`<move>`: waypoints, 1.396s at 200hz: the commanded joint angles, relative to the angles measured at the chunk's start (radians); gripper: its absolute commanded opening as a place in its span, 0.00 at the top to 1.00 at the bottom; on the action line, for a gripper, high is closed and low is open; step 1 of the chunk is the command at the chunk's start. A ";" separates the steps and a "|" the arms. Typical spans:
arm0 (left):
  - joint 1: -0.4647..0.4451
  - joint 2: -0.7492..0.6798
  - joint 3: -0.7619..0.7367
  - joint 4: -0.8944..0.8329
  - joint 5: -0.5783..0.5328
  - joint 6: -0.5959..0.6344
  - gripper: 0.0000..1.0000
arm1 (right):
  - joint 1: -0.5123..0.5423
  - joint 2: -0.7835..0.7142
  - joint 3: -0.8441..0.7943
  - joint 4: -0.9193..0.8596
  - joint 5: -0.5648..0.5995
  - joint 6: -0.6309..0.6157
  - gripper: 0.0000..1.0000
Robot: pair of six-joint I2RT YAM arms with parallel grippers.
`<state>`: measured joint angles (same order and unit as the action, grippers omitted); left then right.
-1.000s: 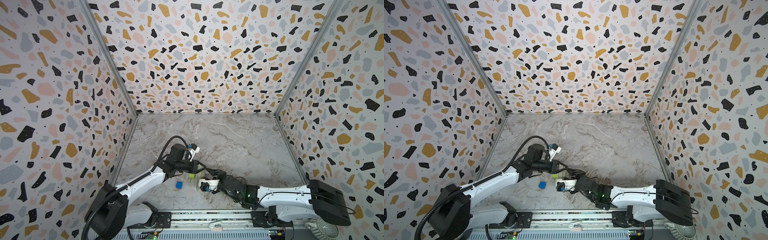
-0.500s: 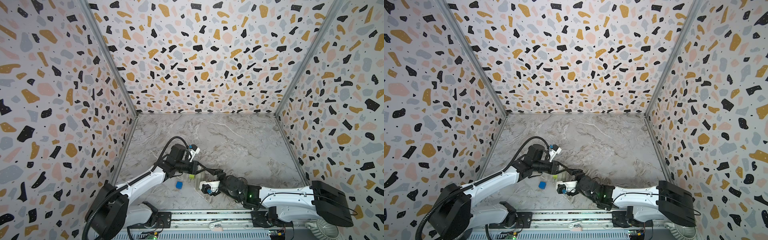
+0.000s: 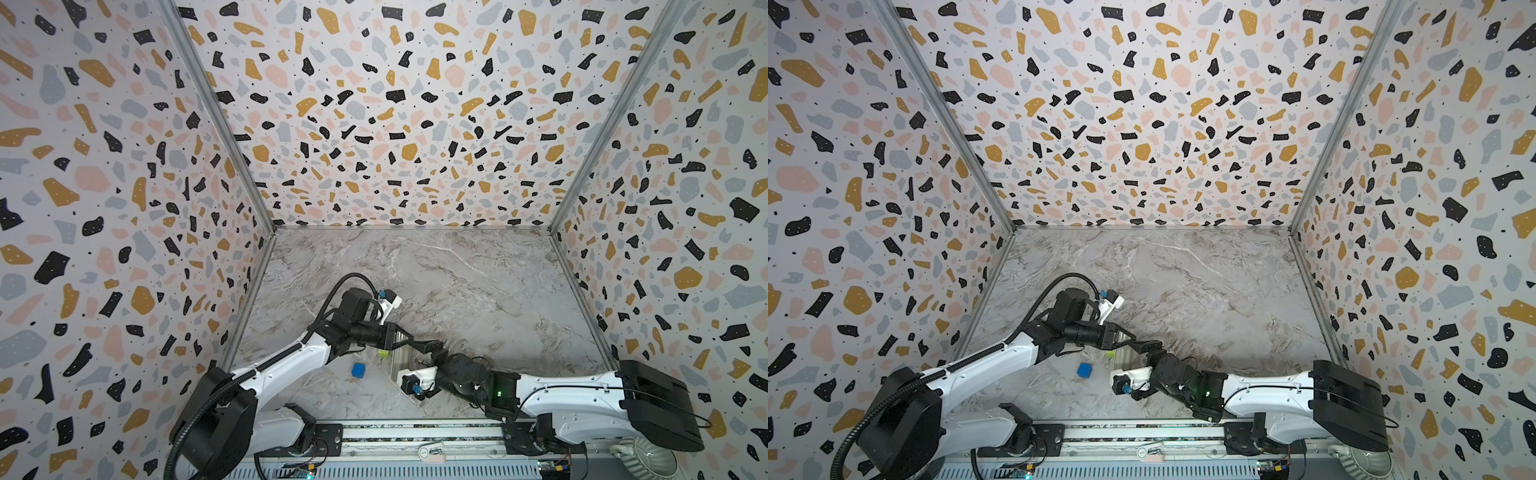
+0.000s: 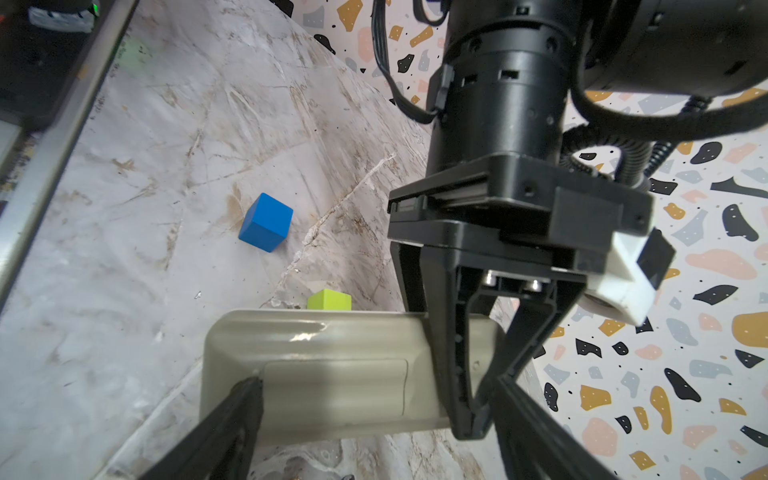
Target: Load the batteries into the remote control
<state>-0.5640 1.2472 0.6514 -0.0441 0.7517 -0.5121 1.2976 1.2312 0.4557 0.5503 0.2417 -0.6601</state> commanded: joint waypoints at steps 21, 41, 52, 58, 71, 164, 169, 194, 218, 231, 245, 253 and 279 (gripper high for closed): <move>0.002 -0.016 -0.011 0.038 0.035 -0.006 1.00 | 0.005 0.008 0.023 -0.014 -0.013 0.007 0.07; 0.003 -0.017 -0.012 0.038 0.035 -0.006 1.00 | 0.005 0.008 0.023 -0.015 -0.017 0.007 0.07; 0.003 -0.015 -0.011 0.037 0.034 -0.005 1.00 | 0.005 0.005 0.023 -0.015 -0.024 0.008 0.06; 0.003 -0.015 -0.010 0.035 0.034 -0.003 1.00 | 0.004 0.002 0.022 -0.015 -0.026 0.010 0.06; 0.003 -0.014 -0.011 0.033 0.032 -0.003 1.00 | 0.005 -0.007 0.020 -0.015 -0.038 0.014 0.06; 0.002 -0.014 -0.011 0.032 0.031 -0.002 1.00 | -0.004 -0.027 0.012 -0.010 -0.042 0.028 0.08; 0.003 -0.015 -0.011 0.032 0.031 -0.002 1.00 | -0.005 -0.024 0.014 -0.010 -0.037 0.027 0.08; 0.003 -0.017 -0.012 0.032 0.031 -0.002 1.00 | -0.004 0.003 0.025 -0.021 -0.008 0.019 0.08; 0.002 -0.016 -0.013 0.035 0.033 -0.003 1.00 | -0.004 0.014 0.031 -0.023 -0.006 0.019 0.08; 0.002 -0.017 -0.014 0.035 0.034 -0.004 1.00 | -0.004 0.016 0.031 -0.022 -0.006 0.019 0.08; 0.001 -0.018 -0.014 0.039 0.035 -0.006 1.00 | -0.003 0.019 0.031 -0.021 -0.001 0.019 0.08; 0.002 -0.019 -0.016 0.044 0.037 -0.009 1.00 | -0.003 0.020 0.031 -0.020 0.003 0.017 0.08; 0.003 -0.019 -0.020 0.045 0.043 -0.009 1.00 | -0.004 0.036 0.034 -0.011 0.039 0.012 0.08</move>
<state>-0.5632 1.2472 0.6456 -0.0391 0.7559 -0.5114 1.2961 1.2488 0.4614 0.5484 0.2287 -0.6514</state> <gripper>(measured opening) 0.234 0.920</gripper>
